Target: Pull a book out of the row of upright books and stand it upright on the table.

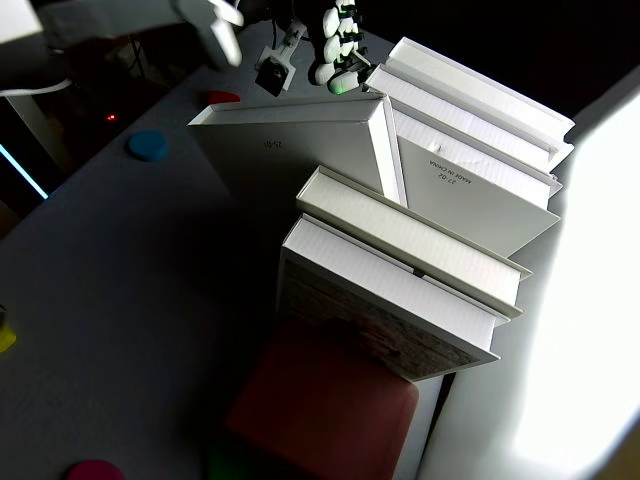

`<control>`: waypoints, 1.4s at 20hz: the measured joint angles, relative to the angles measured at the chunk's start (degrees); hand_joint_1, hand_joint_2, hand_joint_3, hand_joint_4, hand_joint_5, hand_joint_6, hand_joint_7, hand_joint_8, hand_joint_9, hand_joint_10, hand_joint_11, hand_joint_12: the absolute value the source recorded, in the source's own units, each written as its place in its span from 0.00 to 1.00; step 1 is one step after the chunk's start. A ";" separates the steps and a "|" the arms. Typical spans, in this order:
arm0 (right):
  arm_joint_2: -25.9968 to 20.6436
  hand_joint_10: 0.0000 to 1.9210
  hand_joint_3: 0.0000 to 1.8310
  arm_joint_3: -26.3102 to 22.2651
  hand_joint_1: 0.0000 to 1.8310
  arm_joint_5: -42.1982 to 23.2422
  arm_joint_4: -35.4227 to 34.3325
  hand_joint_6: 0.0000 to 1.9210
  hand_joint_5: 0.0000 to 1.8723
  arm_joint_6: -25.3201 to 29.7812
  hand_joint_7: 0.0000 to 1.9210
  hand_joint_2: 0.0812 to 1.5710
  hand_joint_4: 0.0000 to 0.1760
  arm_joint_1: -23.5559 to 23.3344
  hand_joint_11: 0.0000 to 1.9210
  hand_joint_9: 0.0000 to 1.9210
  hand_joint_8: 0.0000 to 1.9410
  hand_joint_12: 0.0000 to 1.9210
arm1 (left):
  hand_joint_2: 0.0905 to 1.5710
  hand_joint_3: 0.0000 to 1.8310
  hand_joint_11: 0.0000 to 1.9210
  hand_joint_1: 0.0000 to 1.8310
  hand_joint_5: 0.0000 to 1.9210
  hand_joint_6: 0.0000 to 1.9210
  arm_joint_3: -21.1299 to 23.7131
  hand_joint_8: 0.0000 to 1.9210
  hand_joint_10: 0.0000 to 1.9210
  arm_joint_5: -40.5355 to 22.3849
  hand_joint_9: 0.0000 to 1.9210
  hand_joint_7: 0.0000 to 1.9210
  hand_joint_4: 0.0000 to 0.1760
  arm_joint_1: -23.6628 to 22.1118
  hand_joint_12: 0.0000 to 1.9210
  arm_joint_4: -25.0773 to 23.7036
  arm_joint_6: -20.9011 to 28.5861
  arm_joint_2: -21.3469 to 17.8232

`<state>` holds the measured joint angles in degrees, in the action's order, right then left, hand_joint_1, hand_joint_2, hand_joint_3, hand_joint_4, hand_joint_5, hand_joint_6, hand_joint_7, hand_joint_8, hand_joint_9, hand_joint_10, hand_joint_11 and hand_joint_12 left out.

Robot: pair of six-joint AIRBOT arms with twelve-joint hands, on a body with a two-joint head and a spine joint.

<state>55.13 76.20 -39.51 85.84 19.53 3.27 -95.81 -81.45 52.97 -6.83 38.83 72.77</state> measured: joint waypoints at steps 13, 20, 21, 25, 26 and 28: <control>4.92 0.00 0.01 1.27 0.32 -1.38 40.02 0.00 0.02 23.58 0.00 0.60 0.83 -8.50 0.00 0.00 0.00 0.00 | 0.56 0.00 0.02 0.59 0.26 0.01 1.68 0.00 0.03 1.55 0.37 0.24 0.05 1.11 0.70 -0.61 -0.02 -3.02; 4.52 0.00 0.02 0.96 0.27 -1.92 40.19 0.00 0.00 23.82 0.00 0.68 0.92 -9.57 0.01 0.00 0.00 0.01 | 0.59 0.01 0.03 0.55 0.25 0.00 8.17 0.01 0.02 -2.05 0.35 0.24 0.08 8.41 0.67 8.83 -0.04 -12.57; 4.52 0.00 0.02 0.96 0.31 -1.92 40.02 0.01 0.01 23.82 0.00 0.68 0.98 -9.57 0.04 0.00 0.00 0.02 | 0.60 0.01 0.05 0.53 0.25 0.00 9.20 0.01 0.02 -2.84 0.35 0.25 0.03 9.68 0.65 9.31 -0.04 -13.14; 4.52 0.00 0.00 0.96 0.46 -1.97 39.85 0.01 0.06 23.91 0.00 0.67 0.73 -10.45 0.00 0.00 0.00 0.42 | 0.62 0.00 0.04 0.55 0.26 0.00 11.26 0.00 0.01 -5.60 0.35 0.23 0.08 14.08 0.62 11.85 -0.13 -14.64; 4.52 0.00 0.00 0.96 0.49 -1.97 39.71 0.01 0.05 23.87 0.00 0.66 0.64 -10.95 0.00 0.00 0.00 0.21 | 0.62 0.00 0.01 0.54 0.25 0.00 11.43 0.00 0.01 -5.95 0.34 0.22 0.09 14.49 0.64 13.00 -0.09 -14.91; 4.61 0.00 0.00 0.94 0.50 -1.81 39.60 0.01 0.05 23.85 0.00 0.64 0.53 -11.47 0.00 0.00 0.00 0.01 | 0.63 0.00 0.01 0.54 0.24 0.00 11.43 0.00 0.01 -6.60 0.34 0.23 0.03 14.53 0.68 13.75 -0.09 -15.06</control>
<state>59.75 77.14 -41.32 125.45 43.38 -8.21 -84.38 -88.05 67.51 6.92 38.74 57.71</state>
